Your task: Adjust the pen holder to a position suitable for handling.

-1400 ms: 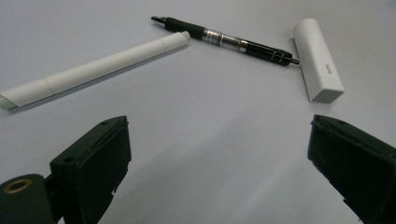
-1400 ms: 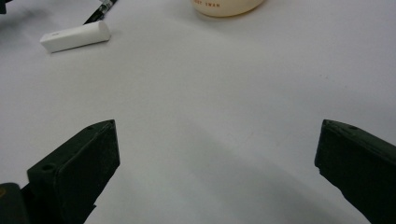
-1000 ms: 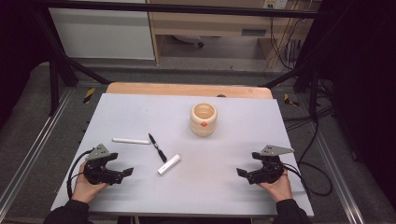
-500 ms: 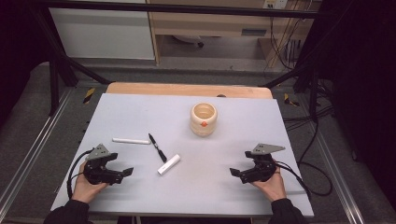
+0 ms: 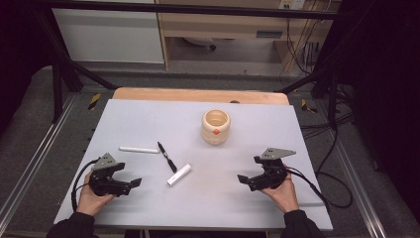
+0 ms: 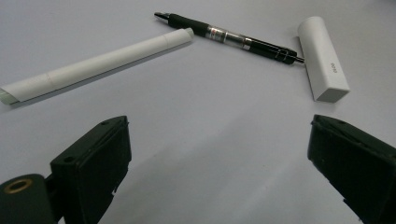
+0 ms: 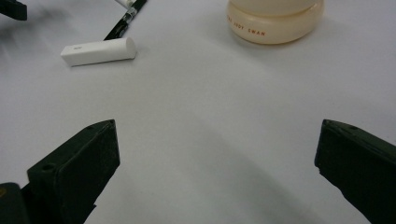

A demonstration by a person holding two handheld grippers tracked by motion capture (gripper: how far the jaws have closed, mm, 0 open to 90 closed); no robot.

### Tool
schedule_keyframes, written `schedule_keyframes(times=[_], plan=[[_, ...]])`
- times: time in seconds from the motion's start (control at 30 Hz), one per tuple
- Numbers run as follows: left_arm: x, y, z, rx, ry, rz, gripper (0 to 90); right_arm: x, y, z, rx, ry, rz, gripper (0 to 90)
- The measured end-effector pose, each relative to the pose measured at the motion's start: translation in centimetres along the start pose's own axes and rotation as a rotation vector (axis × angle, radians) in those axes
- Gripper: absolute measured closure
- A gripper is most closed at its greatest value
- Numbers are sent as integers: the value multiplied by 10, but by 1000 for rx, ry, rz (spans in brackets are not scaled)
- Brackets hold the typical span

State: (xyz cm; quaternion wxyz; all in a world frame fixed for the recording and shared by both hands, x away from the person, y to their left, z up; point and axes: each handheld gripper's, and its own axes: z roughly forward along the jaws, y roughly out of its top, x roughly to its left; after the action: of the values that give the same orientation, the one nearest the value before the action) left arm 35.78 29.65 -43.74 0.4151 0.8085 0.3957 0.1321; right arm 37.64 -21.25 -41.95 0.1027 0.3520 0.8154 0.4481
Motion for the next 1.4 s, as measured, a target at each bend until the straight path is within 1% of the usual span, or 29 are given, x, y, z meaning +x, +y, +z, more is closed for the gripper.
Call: schedule_keyframes(times=[0.1,0.2,0.27,0.33,0.47,0.63,0.73,1.0,1.03,1.1,1.4], plan=[[0,0,0,0,0,-2,61,2,5,2,0,3,-7,6],[1,0,1,2,0,-2,61,4,8,4,-3,7,-4,6],[0,0,0,2,-1,-2,61,5,12,6,-3,8,-15,7],[0,0,0,2,1,-3,62,7,15,8,0,9,-12,7],[1,0,0,1,0,-3,63,8,20,12,2,5,-25,7],[1,0,0,6,1,0,63,10,28,15,-7,10,-28,8],[1,0,0,6,1,-1,64,11,32,17,-3,8,-33,8],[1,0,0,6,1,-2,64,16,50,25,-13,13,-50,11],[1,-1,0,6,1,-2,64,16,50,25,-13,13,-50,11],[1,-1,0,6,2,-1,64,17,56,28,-6,9,-60,11],[1,-1,1,7,-1,-1,64,16,73,36,-10,7,-63,15]])
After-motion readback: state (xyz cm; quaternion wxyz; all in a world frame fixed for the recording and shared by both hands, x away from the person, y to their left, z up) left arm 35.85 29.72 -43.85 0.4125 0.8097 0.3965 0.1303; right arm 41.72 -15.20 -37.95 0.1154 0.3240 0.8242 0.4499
